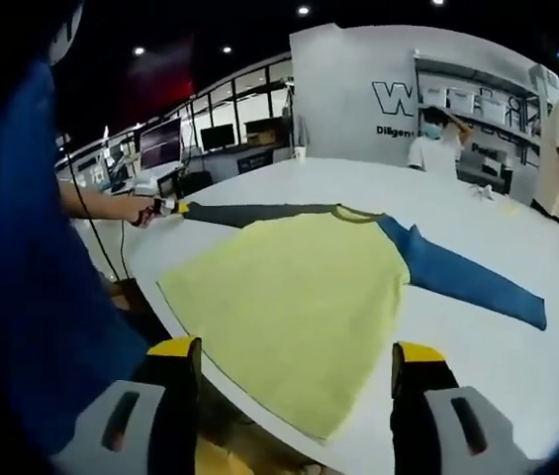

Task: Fold the garment on the visible template until the final outline fits inside the template.

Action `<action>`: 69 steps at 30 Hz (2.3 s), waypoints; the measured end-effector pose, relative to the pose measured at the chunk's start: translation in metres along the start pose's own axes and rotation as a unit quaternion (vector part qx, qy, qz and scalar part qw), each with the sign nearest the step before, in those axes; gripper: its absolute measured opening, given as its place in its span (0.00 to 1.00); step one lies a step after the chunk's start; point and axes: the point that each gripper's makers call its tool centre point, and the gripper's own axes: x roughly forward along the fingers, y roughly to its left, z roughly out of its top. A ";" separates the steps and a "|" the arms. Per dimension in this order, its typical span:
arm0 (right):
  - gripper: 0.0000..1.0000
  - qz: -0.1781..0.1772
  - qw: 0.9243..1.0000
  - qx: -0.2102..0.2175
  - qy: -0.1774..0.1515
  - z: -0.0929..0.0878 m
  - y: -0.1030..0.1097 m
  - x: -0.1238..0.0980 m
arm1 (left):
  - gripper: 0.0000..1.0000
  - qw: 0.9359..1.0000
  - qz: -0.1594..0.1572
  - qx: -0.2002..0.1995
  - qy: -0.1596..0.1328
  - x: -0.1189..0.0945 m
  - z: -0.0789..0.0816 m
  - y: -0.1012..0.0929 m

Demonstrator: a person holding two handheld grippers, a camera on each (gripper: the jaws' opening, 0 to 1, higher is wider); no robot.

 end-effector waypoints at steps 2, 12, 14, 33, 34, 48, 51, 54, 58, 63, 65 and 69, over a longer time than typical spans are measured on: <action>0.76 -0.001 1.000 0.003 -0.002 -0.001 -0.002 0.000 | 0.03 1.000 -0.008 0.004 -0.005 0.001 0.005 -0.003; 0.76 -0.011 0.999 0.027 -0.014 -0.009 -0.020 -0.003 | 0.03 0.996 -0.059 0.052 -0.029 -0.014 0.034 -0.060; 0.75 -0.016 0.999 0.031 -0.016 -0.012 -0.026 -0.004 | 0.03 0.995 -0.069 0.062 -0.035 -0.017 0.042 -0.072; 0.69 -0.046 0.994 0.083 -0.053 -0.032 -0.053 -0.024 | 0.02 0.963 -0.196 0.177 -0.054 -0.039 0.081 -0.203; 0.69 -0.045 0.994 0.086 -0.055 -0.033 -0.052 -0.024 | 0.02 0.960 -0.204 0.183 -0.052 -0.041 0.081 -0.211; 0.66 -0.052 0.991 0.104 -0.070 -0.040 -0.053 -0.034 | 0.02 0.913 -0.296 0.280 -0.030 -0.060 0.053 -0.341; 0.65 -0.055 0.990 0.110 -0.068 -0.045 -0.056 -0.037 | 0.03 0.905 -0.310 0.291 -0.022 -0.060 0.041 -0.358; 0.65 -0.058 0.989 0.116 -0.065 -0.049 -0.057 -0.040 | 0.03 0.891 -0.338 0.302 -0.004 -0.062 0.018 -0.390; 0.64 -0.061 0.989 0.120 -0.067 -0.052 -0.059 -0.043 | 0.03 0.877 -0.357 0.323 0.010 -0.068 -0.001 -0.409; 0.63 -0.067 0.986 0.132 -0.069 -0.056 -0.056 -0.046 | 0.03 0.850 -0.394 0.349 0.031 -0.081 -0.029 -0.435; 0.63 -0.068 0.986 0.135 -0.069 -0.059 -0.055 -0.046 | 0.03 0.838 -0.405 0.364 0.037 -0.090 -0.039 -0.442; 0.63 -0.070 0.985 0.146 -0.067 -0.066 -0.055 -0.049 | 0.03 0.814 -0.427 0.391 0.046 -0.097 -0.059 -0.451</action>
